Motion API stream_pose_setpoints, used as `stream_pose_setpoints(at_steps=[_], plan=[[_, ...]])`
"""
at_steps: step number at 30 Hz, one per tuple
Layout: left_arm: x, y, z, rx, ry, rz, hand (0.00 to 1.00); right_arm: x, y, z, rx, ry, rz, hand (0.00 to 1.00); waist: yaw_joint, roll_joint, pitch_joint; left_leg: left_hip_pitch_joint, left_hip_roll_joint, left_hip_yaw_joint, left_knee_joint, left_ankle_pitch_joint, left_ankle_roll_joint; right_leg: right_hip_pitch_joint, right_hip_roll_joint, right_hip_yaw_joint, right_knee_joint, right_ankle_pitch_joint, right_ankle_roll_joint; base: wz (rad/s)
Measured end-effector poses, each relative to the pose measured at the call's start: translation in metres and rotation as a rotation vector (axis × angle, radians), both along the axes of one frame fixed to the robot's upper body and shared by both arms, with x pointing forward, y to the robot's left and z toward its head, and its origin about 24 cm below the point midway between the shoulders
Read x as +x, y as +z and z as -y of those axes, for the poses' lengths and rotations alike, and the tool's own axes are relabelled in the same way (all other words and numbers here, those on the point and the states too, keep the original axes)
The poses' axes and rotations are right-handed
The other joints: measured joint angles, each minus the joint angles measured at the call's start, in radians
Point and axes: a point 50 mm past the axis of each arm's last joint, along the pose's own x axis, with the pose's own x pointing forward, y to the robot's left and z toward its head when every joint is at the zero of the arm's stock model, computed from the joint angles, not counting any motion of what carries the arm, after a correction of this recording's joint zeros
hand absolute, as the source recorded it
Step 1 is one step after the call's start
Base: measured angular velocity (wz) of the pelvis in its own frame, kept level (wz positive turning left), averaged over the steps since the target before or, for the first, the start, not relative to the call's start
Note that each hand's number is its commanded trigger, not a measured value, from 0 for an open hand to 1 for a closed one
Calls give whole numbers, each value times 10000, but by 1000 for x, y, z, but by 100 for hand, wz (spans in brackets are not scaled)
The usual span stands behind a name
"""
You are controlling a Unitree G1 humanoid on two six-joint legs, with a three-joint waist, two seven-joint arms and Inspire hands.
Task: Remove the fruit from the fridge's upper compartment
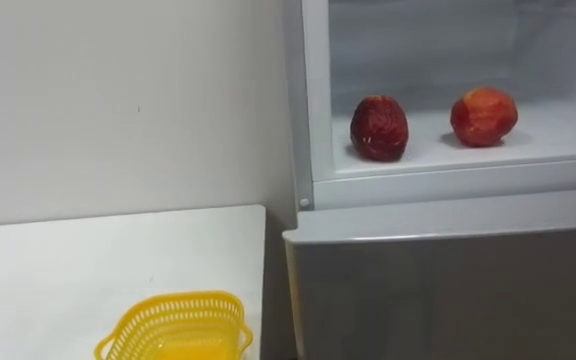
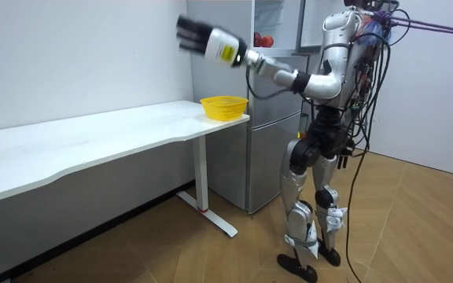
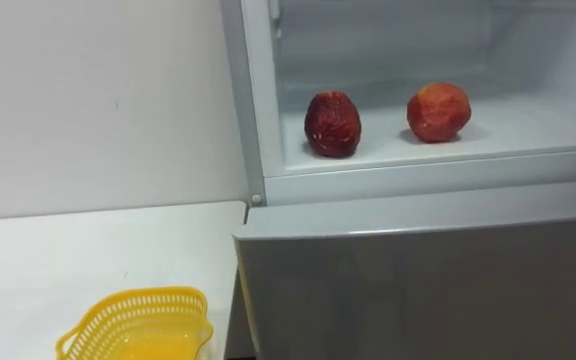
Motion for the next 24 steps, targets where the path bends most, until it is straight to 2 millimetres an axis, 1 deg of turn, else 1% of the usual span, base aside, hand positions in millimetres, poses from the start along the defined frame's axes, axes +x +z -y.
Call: stream_pose_setpoints(at_steps=[1, 2, 4, 5, 6, 7, 8, 10, 11, 13, 14, 16, 17, 18, 19, 21, 24], plan=[[-3, -19, -7, -643, 494, -599, 0, 0, 0, 0, -15, 6, -27, 0, 5, -31, -2, 15, -4, -4, -35, 0, 0, -1, -1, -7, 1, -5, 6, 0], [-6, -30, -10, -920, 718, -981, 0, 0, 0, 0, -18, -14, -26, 0, 31, -42, -2, 17, -4, -6, -47, 0, 0, 1, -2, -8, -1, -5, 7, 0], [-20, -77, -18, -2549, 1648, -2399, 0, 1, 0, 0, -60, -25, -77, 0, 47, -71, 6, 2, -7, -20, -46, -8, -5, -8, -9, -37, -9, -5, 7, 0], [-24, -88, -18, -2962, 1844, -2696, 0, 0, 0, -1, -62, -27, -121, 0, 49, -86, 12, -7, -8, -27, -44, -11, -7, -12, -10, -46, -7, -5, 7, 0], [-33, -109, -16, -3784, 2245, -3246, 0, 0, -1, -2, -47, -19, -169, 0, 79, -113, 13, -33, -5, -36, -46, -19, -14, -53, -5, -32, 17, -5, 8, 0], [-41, -127, -11, -4535, 2606, -3744, 0, -1, -1, -4, -15, 0, -229, 0, 72, -145, -19, -38, -13, -74, -57, -21, -16, -53, 0, -20, 14, -6, 9, 0], [-45, -136, -9, -4851, 2738, -4045, 0, -1, -2, -5, 10, -9, -273, 0, 64, -182, -21, -38, -20, -112, -59, -21, -16, -40, 2, -28, 5, -6, 9, 3], [-64, -167, 3, -5997, 3175, -5126, 0, 2, -3, -9, 146, -27, -297, 0, 80, -335, -40, -31, -21, -130, -61, -22, -16, -5, 2, -80, -22, -5, 9, 2], [-69, -173, 6, -6303, 3284, -5294, 0, 3, -3, -10, 167, -10, -269, 0, 65, -359, -34, -36, -18, -132, -56, -27, -13, -2, 0, -102, -21, -3, 10, 0], [-81, -194, 20, -7179, 3454, -6087, 0, 2, -3, -10, 130, -28, -279, 0, 71, -367, -33, -87, -14, -194, -2, -72, 1, 12, -19, -248, -14, 13, 21, 6], [-84, -198, 23, -7312, 3496, -6324, 0, 3, -3, -10, 127, -28, -264, 0, 77, -357, -37, -71, -15, -198, -5, -72, 2, 21, -23, -257, -3, 15, 23, 0], [-104, -215, 30, -7671, 3851, -7429, 0, 5, -3, -10, 127, -12, -204, 0, 97, -256, -54, 37, -9, -188, -22, -78, -1, 118, -20, -261, 5, 15, 24, -2], [-114, -222, 34, -7818, 3912, -8012, 0, 5, -3, -10, 114, -20, -220, 0, 85, -229, -41, 109, -7, -189, -22, -84, -2, 163, -21, -272, 4, 15, 24, -3], [-122, -228, 39, -7920, 3901, -8515, 0, 4, -3, -10, 97, -26, -257, 0, 60, -175, -38, 132, -3, -194, -20, -92, -8, 187, -19, -275, 17, 15, 24, 0], [-129, -232, 44, -7955, 3809, -8988, 0, 5, -3, -10, 85, -10, -237, 0, 65, -143, -11, 125, -3, -212, -15, -93, -8, 197, -21, -290, 39, 15, 24, 0], [-135, -237, 50, -7935, 3589, -9543, 0, 6, -3, -9, 68, -2, -231, 0, 47, -74, 6, 108, -4, -225, -8, -92, -7, 202, -29, -288, 77, 14, 23, 0], [-140, -241, 54, -7907, 3242, -9967, 0, 7, -3, -9, 93, 67, -306, 0, 11, -80, 8, 112, -7, -227, -8, -83, -16, 197, -90, -283, 76, -8, -1, 0]])
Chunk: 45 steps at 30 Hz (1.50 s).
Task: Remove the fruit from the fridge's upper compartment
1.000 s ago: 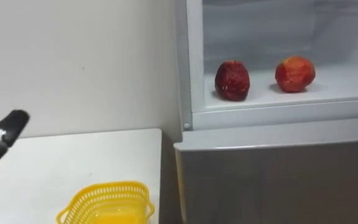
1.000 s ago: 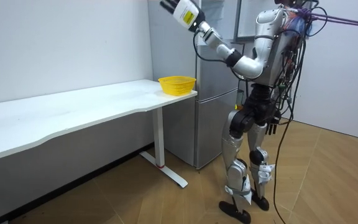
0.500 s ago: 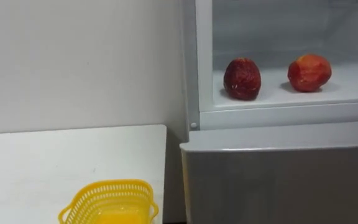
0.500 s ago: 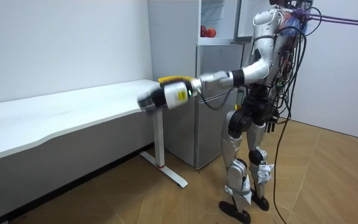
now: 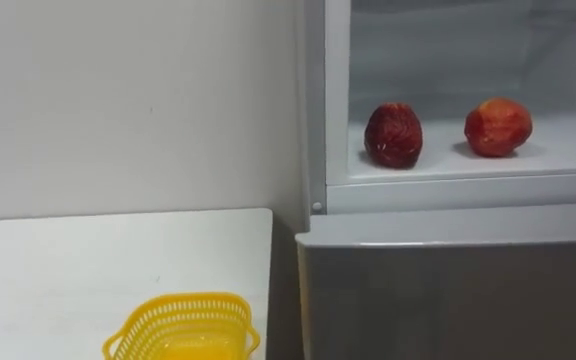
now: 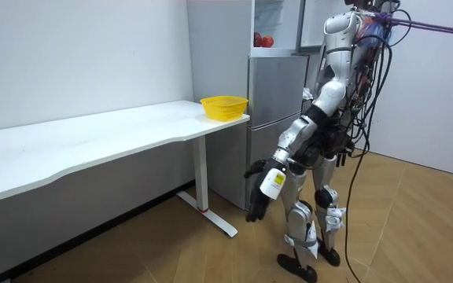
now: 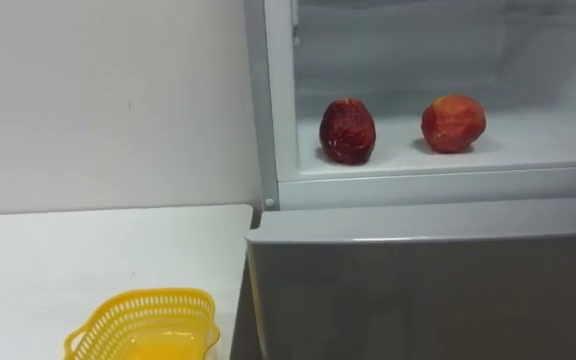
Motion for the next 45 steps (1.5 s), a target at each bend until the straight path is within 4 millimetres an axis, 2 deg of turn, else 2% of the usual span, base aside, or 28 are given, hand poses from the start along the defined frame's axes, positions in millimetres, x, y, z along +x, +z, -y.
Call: stream_pose_setpoints(at_steps=[3, 4, 7, 12, 16, 21, 32, 38, 42, 45], plan=[[-6, -7, 9, -514, -719, -490, 0, 1, -1, -1, 180, -55, -126, 0, -109, -36, -6, 6, -21, -5, 5, 8, 5, 59, -12, -31, -152, -9, -4, 1], [-11, -10, 13, -832, -953, -776, 0, 2, -1, -1, 214, -26, -219, 0, -217, -78, -7, 21, -27, -8, 13, 13, 8, 94, -15, -43, -164, -15, 7, 4], [-16, -16, 25, -1594, -1966, -1283, 0, 1, -2, -5, 236, 139, -479, 0, -243, -213, 0, 39, -20, 42, 5, 6, 12, 108, -10, -7, -144, -19, 13, -1], [-16, -23, 39, -2801, -3049, -1189, 0, 3, -3, -7, 321, 206, -574, 0, -357, -355, 8, 32, -19, 61, -7, -3, 18, 108, -11, 21, -159, -19, 18, 0], [-13, -24, 43, -3429, -3298, -850, 0, 8, -3, -7, 330, 206, -496, 0, -499, -355, 10, 40, -9, 72, -13, -2, 17, 110, 4, 46, -179, -21, 17, 0], [-11, -25, 46, -3857, -3655, -603, 0, 6, -3, -8, 288, 159, -678, 0, -501, -355, 9, 47, -6, 93, -15, -2, 15, 123, 20, 67, -283, -20, 16, 0], [-16, -27, 50, -4077, -5680, -1809, 0, 6, -4, -10, 131, -244, -615, 0, -569, -352, 5, 50, -11, 117, -26, -8, 4, 127, 70, 75, -282, -20, 18, 0], [-11, -26, 46, -3680, -7552, -2665, 0, 11, -4, -10, -151, -1958, 222, 0, -699, -320, 8, 58, -7, 111, -51, -10, 2, 118, 71, 152, -282, -20, 18, -1], [-3, -25, 43, -3171, -8995, -3099, 0, 16, -4, -9, -197, -3899, 1140, 0, -804, -311, 12, 41, 1, 185, -156, 3, -10, -23, 84, 303, -289, -20, 16, -9], [4, -24, 40, -2794, -9709, -3271, 0, 26, -4, -12, 15, -5293, 2176, 0, -1036, -320, 9, 39, -3, 208, -173, 9, -14, -48, 89, 321, -300, -17, 15, -5]])
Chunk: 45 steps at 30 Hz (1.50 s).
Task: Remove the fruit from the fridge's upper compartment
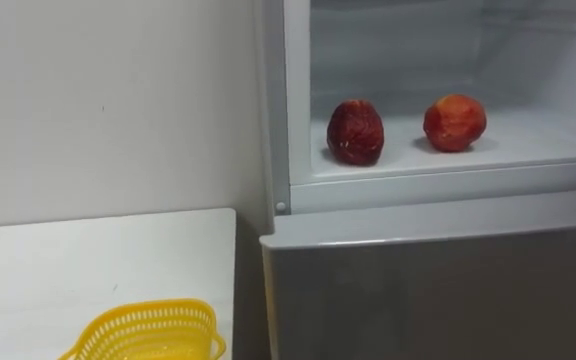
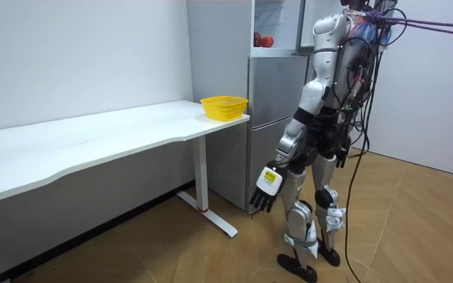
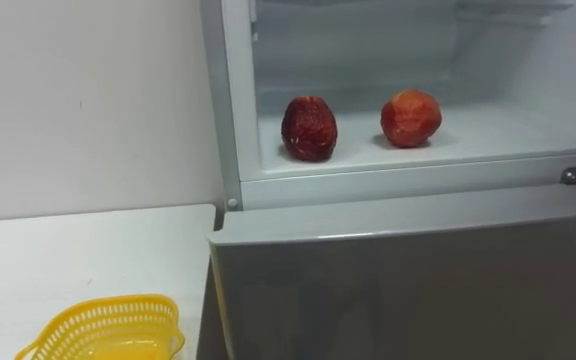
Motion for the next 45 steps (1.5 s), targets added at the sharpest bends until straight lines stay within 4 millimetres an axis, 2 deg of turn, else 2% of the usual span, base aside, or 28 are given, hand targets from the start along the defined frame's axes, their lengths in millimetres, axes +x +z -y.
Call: stream_pose_setpoints(at_steps=[5, 7, 9, 11, 12, 13, 14, 15, 16, 17, 18, 19, 21, 24, 26, 28, 29, 32, 34, 36, 41, 43, 44, 45], plan=[[10, 0, 3, 59, -440, 512, 0, 26, 2, -8, 115, -534, 1691, 0, -283, 24, -17, -14, -3, 159, 4, 1, -1, -75, 13, 62, 36, 12, 12, -4], [20, 1, 6, 85, -1160, 777, 0, 45, 8, -6, -208, 103, 2529, 0, -322, 109, -40, -165, 4, 222, 5, 3, 3, -293, 20, 179, 76, 38, 19, -13], [26, 1, 8, 135, -1886, 919, 0, 68, 22, -5, -687, 1078, 3658, 0, -461, 172, -4, -221, 5, 240, 3, 13, 12, -463, 4, 257, 199, 39, 19, -15], [27, 2, 9, 123, -2270, 985, 0, 97, 45, -7, -1425, 2262, 5175, 0, -600, 177, -5, -224, 24, 411, 1, 14, 11, -548, 12, 403, 217, 39, 18, -25], [27, 2, 9, 127, -2504, 980, 0, 119, 73, -10, -2090, 3102, 6675, 0, -578, 224, -1, -273, 48, 483, 1, 14, 11, -680, 37, 500, 252, 51, 3, -32], [29, 2, 9, 167, -2750, 984, 0, 141, 106, -15, -2790, 3694, 8368, 0, -800, 235, -3, -341, 33, 512, -1, 13, 11, -774, 43, 551, 289, 60, -4, -24], [30, 2, 8, 193, -2859, 978, 0, 151, 122, -17, -3151, 3925, 9136, 0, -871, 228, 3, -341, 16, 535, -9, 13, 11, -816, 48, 596, 331, 59, -3, -18], [31, 3, 7, 231, -3051, 955, 0, 163, 152, -22, -3884, 4298, 10488, 0, -856, 209, -4, -308, 18, 679, -14, 13, 11, -881, 79, 809, 387, 61, -4, -24], [31, 3, 6, 298, -3121, 910, 0, 172, 177, -28, -4583, 4667, 11698, 0, -865, 202, -8, -276, 30, 735, -13, 12, 10, -856, 100, 811, 352, 89, -6, -24], [32, 3, 5, 335, -3188, 902, 0, 174, 187, -31, -4887, 4762, 12183, 0, -877, 195, -10, -265, 32, 736, -14, 12, 10, -849, 102, 812, 353, 92, -5, -9], [30, 3, 3, 430, -3277, 818, 0, 176, 204, -35, -5372, 4913, 12964, 0, -876, 188, 23, -274, 46, 731, -24, 12, 9, -851, 106, 807, 352, 92, -6, 0], [29, 3, 2, 513, -3337, 834, 0, 175, 212, -40, -5768, 5088, 13366, 0, -882, 168, -4, -297, 88, 735, -24, 12, 10, -880, 111, 813, 356, 99, -11, 0], [31, 4, 2, 580, -3351, 951, 0, 174, 214, -45, -6187, 5405, 13450, 0, -891, 176, -8, -328, 116, 733, -30, 10, 11, -922, 118, 814, 359, 132, -11, -2], [29, 3, 5, 484, -3520, 972, 0, 175, 219, -50, -6542, 5614, 13652, 0, -803, 307, -33, -504, 118, 729, -104, 15, 29, -1099, 118, 819, 456, 188, -6, -6], [27, 2, 6, 417, -3620, 909, 0, 175, 231, -55, -7014, 5825, 14108, 0, -779, 304, -26, -535, 122, 734, -106, 23, 36, -1226, 119, 811, 547, 188, -7, -5], [24, 1, 8, 289, -3772, 790, 0, 175, 251, -60, -7662, 5781, 15102, 0, -730, 355, -59, -489, 126, 761, -146, 29, 28, -1206, 135, 823, 526, 191, -10, -4], [23, 1, 8, 268, -3759, 778, 0, 175, 256, -62, -7773, 5745, 15394, 0, -719, 355, -60, -459, 131, 772, -154, 32, 24, -1202, 142, 831, 517, 192, -12, -5], [21, 1, 6, 244, -3738, 797, 0, 174, 270, -70, -8252, 5580, 16402, 0, -539, 271, -54, -370, 161, 755, -176, 51, -8, -1070, 190, 840, 489, 206, -30, -4], [20, 2, 3, 203, -3780, 740, 0, 175, 278, -77, -8424, 5500, 17060, 0, -488, 199, -86, -345, 176, 735, -219, 61, -26, -1033, 208, 805, 490, 206, -30, 0], [21, 2, 2, 217, -3829, 678, 0, 179, 285, -83, -8402, 5482, 17563, 0, -465, 153, -66, -338, 176, 736, -228, 66, -33, -1037, 209, 808, 492, 207, -32, 0], [22, 1, 3, 160, -3973, 716, 0, 184, 297, -91, -8281, 5506, 18430, 0, -315, 85, -78, -336, 176, 723, -229, 66, -33, -1029, 207, 806, 497, 208, -33, 0], [20, 0, 5, -47, -4089, 609, 0, 184, 305, -92, -8399, 5500, 18812, 0, -243, 22, -55, -368, 177, 669, -233, 66, -34, -1040, 208, 764, 496, 207, -33, 5], [19, 0, 4, -34, -4104, 547, 0, 186, 310, -92, -8374, 5519, 19088, 0, -227, -54, -6, -375, 179, 647, -232, 72, -42, -1041, 209, 733, 496, 208, -33, 5], [19, 0, 4, -24, -4145, 507, 0, 187, 312, -92, -8379, 5514, 19207, 0, -221, -84, 10, -375, 182, 642, -231, 74, -44, -1041, 212, 730, 494, 208, -34, 4]])
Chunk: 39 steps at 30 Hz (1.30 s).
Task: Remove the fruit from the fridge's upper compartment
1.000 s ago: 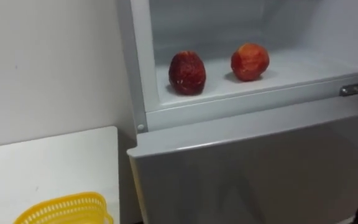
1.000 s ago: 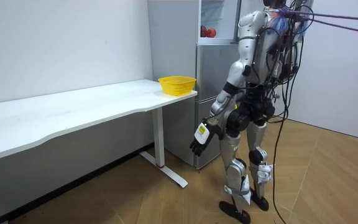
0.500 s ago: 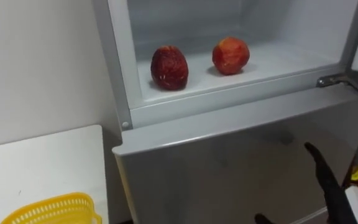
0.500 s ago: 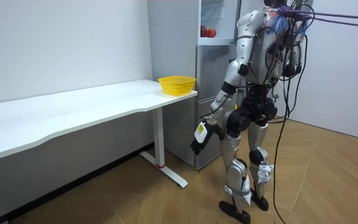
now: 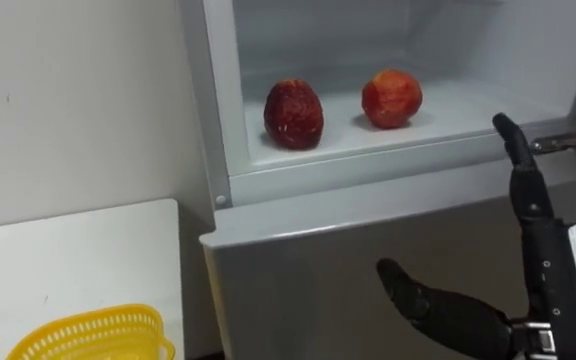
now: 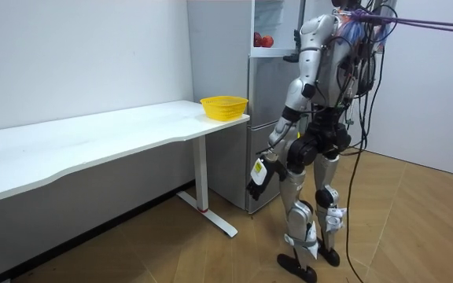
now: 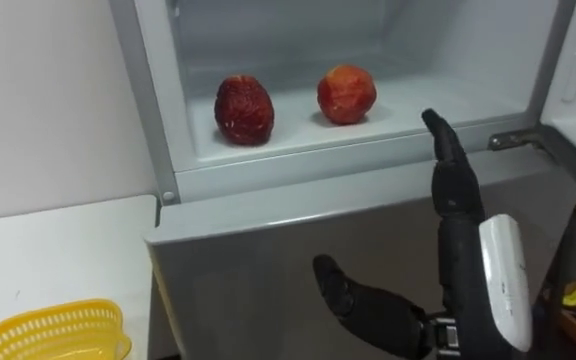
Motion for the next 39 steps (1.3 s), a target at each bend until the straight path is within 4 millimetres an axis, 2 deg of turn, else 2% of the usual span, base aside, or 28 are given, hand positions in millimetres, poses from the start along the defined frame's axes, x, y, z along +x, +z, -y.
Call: stream_pose_setpoints(at_steps=[5, 10, 14, 20, 28, 39], plan=[[-2, 0, -1, 79, -106, -186, 0, 5, 12, 0, 34, -29, 742, 0, 122, -83, -30, 0, -12, -140, 8, 7, -4, 25, -2, -129, -52, 2, -3, 8], [-5, 0, -2, 172, -577, -370, 0, 7, 22, 1, 62, -132, 1331, 0, 236, -249, -83, 104, -129, -471, 21, 29, -30, 420, -9, -502, -410, 2, -4, 17], [-5, -1, -2, 180, -1099, -671, 0, 10, 31, 2, -95, 26, 1744, 0, 272, -286, -66, 180, -153, -628, 21, 30, -32, 576, -13, -609, -519, 3, -4, 12], [-10, -2, 0, 110, -1618, -1178, 0, 21, 43, 9, 72, 38, 2071, 0, 378, -452, 45, 201, -160, -761, 113, 46, -49, 754, -28, -774, -503, 3, -5, 6], [-10, -2, 1, -67, -1883, -1463, 0, 46, 53, 22, 284, 67, 1809, 0, 532, -485, 40, 137, -95, -828, 177, 48, -37, 755, -42, -814, -462, 36, -56, 0], [-4, 0, -2, 134, -2070, -1318, 0, 57, 63, 26, 319, -259, 1832, 0, 583, -483, 10, -1, -118, -1022, 319, 52, -35, 687, -52, -1046, -468, 37, -58, 5]])
